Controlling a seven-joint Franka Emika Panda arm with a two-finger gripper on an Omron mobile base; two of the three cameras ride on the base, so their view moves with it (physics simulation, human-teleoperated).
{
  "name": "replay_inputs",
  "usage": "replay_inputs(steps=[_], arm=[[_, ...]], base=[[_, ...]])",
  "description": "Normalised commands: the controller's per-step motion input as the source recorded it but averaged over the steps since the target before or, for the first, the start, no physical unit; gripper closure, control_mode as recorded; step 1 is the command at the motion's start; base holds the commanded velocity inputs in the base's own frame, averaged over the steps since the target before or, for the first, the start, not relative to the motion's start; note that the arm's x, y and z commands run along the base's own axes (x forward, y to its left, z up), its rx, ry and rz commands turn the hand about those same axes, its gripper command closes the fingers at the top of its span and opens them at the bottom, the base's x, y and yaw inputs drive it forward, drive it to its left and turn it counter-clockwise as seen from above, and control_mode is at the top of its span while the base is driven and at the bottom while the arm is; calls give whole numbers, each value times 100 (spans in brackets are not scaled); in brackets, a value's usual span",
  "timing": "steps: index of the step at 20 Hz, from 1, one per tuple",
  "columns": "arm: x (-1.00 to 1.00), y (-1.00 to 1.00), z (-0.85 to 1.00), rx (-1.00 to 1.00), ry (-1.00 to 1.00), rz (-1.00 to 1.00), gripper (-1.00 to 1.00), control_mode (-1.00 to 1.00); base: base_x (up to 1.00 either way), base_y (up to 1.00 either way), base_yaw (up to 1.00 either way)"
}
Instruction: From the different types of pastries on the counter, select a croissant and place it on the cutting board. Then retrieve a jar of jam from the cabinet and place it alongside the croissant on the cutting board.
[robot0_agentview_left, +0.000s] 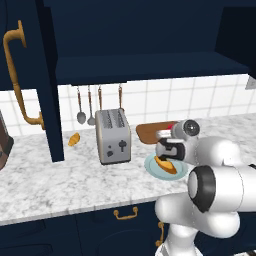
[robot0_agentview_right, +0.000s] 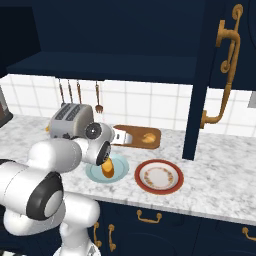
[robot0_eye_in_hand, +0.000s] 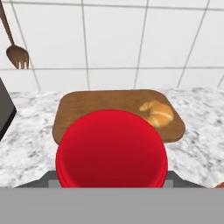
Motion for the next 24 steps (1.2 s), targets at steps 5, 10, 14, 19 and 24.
replay_inputs(steps=[5, 10, 14, 19, 24], arm=[[18, 0, -15, 0, 0, 0, 100, -100], [15, 0, -19, 0, 0, 0, 100, -100], [13, 0, -10, 0, 0, 0, 100, -100], [17, 0, -6, 0, 0, 0, 100, -100], [25, 0, -10, 0, 0, 0, 100, -100]], base=[[0, 0, 0], [0, 0, 0], [0, 0, 0], [0, 0, 0], [0, 0, 0]])
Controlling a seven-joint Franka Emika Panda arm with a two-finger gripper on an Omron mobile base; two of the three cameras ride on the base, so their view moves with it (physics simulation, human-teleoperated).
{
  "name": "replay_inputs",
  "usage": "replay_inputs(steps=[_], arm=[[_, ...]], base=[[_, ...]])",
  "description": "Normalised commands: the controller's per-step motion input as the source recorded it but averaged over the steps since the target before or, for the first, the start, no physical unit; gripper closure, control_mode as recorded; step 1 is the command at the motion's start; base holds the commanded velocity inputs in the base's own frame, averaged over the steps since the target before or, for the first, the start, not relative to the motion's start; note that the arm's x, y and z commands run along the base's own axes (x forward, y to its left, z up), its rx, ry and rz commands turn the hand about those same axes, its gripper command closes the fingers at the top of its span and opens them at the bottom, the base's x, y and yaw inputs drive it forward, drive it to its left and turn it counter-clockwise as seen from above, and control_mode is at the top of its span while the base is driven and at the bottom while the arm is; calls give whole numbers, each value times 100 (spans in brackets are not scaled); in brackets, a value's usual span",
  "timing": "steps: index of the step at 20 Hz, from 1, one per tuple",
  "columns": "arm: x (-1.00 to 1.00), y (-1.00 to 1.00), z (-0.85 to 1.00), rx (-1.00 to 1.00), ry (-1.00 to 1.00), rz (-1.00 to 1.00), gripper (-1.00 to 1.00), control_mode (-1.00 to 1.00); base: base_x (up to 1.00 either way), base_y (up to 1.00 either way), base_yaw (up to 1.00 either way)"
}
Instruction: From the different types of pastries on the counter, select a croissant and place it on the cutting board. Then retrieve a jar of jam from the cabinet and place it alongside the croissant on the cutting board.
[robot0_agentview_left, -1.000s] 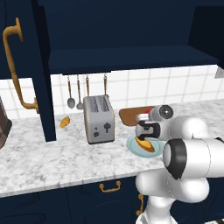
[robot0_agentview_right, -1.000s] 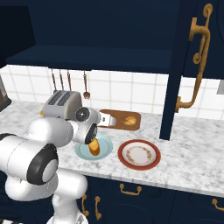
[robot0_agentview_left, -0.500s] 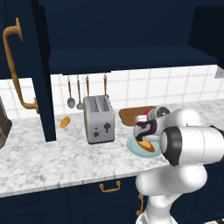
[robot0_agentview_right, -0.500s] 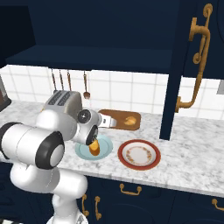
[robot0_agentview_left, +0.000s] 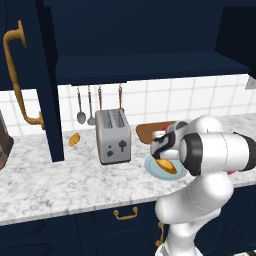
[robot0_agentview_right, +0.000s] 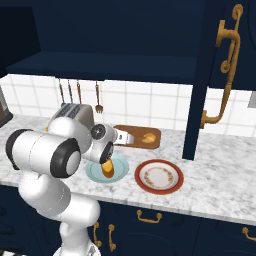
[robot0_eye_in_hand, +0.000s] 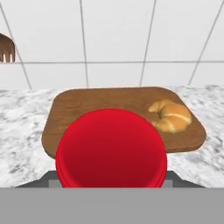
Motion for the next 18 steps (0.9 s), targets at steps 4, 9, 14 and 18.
replay_inputs(steps=[4, 9, 14, 18], arm=[[24, 0, -16, 0, 0, 0, 100, -100], [17, 0, -30, 0, 0, 0, 100, -100], [19, 0, -15, 0, -1, 0, 100, -100], [24, 0, -7, 0, 0, 0, 100, -100]], base=[[0, 0, 0], [0, 0, 0], [0, 0, 0], [0, 0, 0]])
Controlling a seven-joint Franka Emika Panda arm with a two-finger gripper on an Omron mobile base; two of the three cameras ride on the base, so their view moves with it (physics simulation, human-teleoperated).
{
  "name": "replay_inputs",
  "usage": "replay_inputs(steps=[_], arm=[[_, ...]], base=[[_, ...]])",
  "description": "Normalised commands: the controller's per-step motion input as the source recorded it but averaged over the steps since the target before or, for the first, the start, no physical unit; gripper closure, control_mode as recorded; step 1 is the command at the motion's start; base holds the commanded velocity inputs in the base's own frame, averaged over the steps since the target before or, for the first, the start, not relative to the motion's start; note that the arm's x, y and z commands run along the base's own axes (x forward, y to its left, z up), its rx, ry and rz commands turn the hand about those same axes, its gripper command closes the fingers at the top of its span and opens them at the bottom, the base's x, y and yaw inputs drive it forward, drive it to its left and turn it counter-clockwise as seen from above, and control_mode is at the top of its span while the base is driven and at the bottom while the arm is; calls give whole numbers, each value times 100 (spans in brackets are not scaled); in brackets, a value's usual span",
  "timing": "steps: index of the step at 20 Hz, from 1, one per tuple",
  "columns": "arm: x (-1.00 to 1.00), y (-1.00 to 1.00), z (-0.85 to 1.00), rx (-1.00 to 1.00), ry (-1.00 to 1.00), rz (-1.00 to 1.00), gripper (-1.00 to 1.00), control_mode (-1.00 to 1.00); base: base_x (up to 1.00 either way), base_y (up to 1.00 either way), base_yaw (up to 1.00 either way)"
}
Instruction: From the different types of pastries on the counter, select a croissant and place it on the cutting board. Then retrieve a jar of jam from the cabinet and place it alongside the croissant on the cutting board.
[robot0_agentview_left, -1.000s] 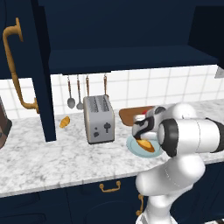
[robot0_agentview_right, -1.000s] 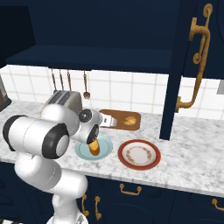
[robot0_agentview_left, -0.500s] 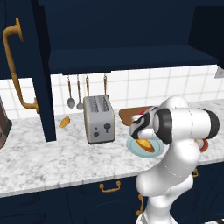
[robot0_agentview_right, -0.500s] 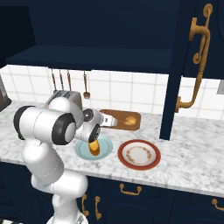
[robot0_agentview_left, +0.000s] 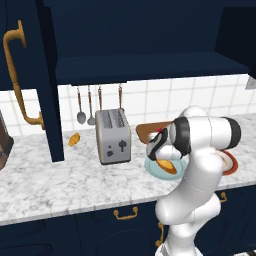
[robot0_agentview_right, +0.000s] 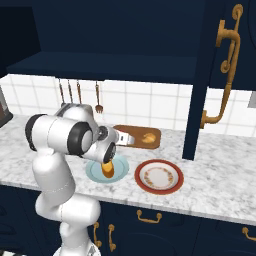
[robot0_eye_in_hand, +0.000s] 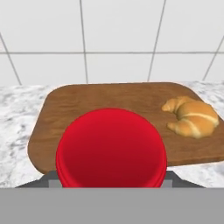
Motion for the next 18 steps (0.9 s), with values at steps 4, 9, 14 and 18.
replay_inputs(steps=[4, 9, 14, 18], arm=[[31, 0, -6, 0, 0, 0, 100, -100], [29, 0, -14, 0, 0, 0, 100, -100], [24, 0, -22, 0, -3, 0, 100, -100], [28, 0, -22, 0, -3, 0, 100, -100]], base=[[0, 0, 0], [0, 0, 0], [0, 0, 0], [0, 0, 0]])
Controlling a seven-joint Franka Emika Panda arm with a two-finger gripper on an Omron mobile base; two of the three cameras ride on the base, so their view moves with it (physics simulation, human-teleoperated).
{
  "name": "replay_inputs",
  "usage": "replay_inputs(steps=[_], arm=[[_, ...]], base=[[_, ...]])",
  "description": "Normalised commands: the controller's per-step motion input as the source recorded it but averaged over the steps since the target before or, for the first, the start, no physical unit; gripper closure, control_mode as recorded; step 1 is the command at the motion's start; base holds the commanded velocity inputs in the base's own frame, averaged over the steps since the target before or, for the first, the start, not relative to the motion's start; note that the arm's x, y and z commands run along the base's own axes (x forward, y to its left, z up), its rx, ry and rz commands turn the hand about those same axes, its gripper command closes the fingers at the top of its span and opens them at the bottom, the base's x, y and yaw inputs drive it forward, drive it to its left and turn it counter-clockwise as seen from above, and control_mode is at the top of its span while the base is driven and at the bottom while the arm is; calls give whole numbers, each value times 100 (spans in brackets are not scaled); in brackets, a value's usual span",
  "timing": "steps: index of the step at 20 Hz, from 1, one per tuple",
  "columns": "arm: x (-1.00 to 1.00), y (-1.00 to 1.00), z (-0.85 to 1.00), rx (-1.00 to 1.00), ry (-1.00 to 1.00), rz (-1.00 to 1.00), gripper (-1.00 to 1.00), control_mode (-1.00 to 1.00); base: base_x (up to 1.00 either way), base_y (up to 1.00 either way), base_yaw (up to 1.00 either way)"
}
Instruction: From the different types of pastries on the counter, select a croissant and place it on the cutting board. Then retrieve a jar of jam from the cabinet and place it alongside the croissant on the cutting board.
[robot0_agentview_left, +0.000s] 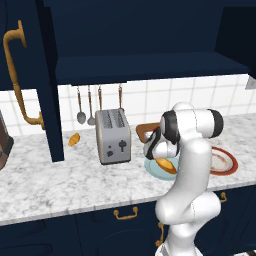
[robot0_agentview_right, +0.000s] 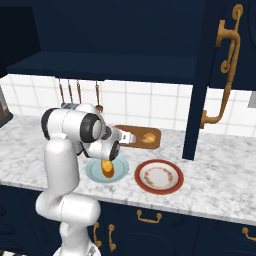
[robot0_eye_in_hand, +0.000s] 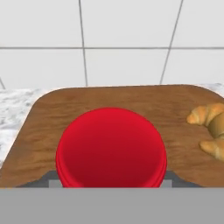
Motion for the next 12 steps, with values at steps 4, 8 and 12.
replay_inputs(steps=[4, 8, 12], arm=[[30, 0, -21, 0, -2, 0, 100, -100], [32, 0, -22, 0, -1, 0, 100, -100], [34, 0, -21, 0, -1, 0, 100, -100]], base=[[0, 0, 0], [0, 0, 0], [0, 0, 0]])
